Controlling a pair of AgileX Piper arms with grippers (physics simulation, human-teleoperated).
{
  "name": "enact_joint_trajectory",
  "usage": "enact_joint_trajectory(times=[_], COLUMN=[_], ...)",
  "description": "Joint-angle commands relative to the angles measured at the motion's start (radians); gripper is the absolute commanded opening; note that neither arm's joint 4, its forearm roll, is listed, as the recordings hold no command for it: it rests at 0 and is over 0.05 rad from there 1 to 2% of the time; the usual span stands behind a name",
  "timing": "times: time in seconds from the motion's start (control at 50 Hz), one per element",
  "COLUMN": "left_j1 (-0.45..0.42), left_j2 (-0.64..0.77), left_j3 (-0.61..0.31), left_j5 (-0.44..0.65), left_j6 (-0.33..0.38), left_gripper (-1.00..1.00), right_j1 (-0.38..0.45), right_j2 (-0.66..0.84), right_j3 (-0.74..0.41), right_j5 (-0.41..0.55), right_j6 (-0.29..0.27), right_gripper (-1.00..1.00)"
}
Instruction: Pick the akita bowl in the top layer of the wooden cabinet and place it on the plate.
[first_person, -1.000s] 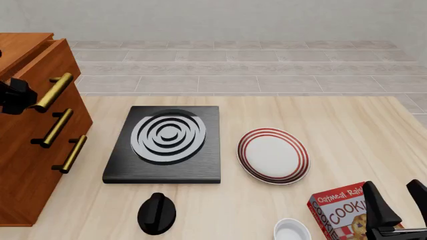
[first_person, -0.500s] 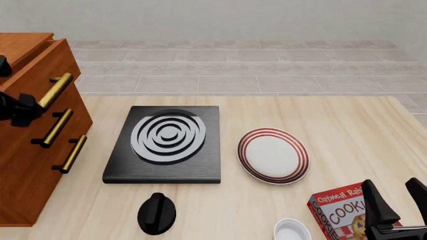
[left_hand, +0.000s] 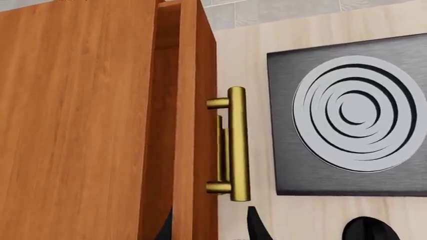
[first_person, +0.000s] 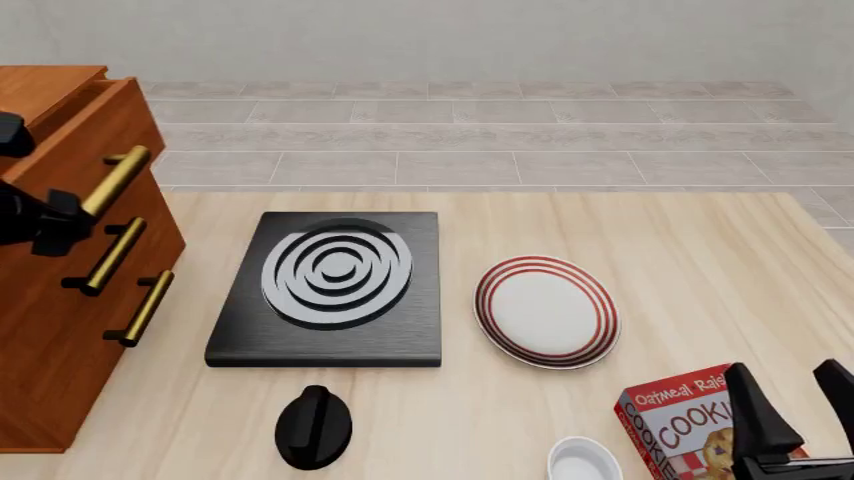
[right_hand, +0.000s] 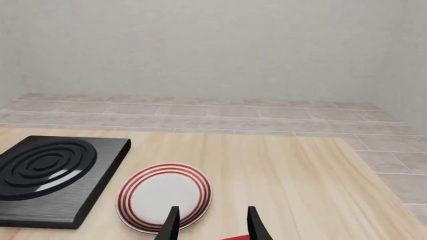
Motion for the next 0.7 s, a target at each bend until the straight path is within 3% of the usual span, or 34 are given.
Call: enact_joint_trajectory(times=[0.02,0.7], left_j1=[-0.047,-0.177], left_j2=[0.016,0.009], left_j3=[-0.003,-0.057], left_j5=[0.025,0.076], left_j6=[0.015,0.005], left_gripper=[1.0,1.0], right_j1=[-0.001,-0.001], right_j2=[-0.011,-0.01], right_j3=[0.0,-0.002], right_j5=[0.009,0.005], right_j6=[0.003,0.014], right_gripper=[1.0,1.0])
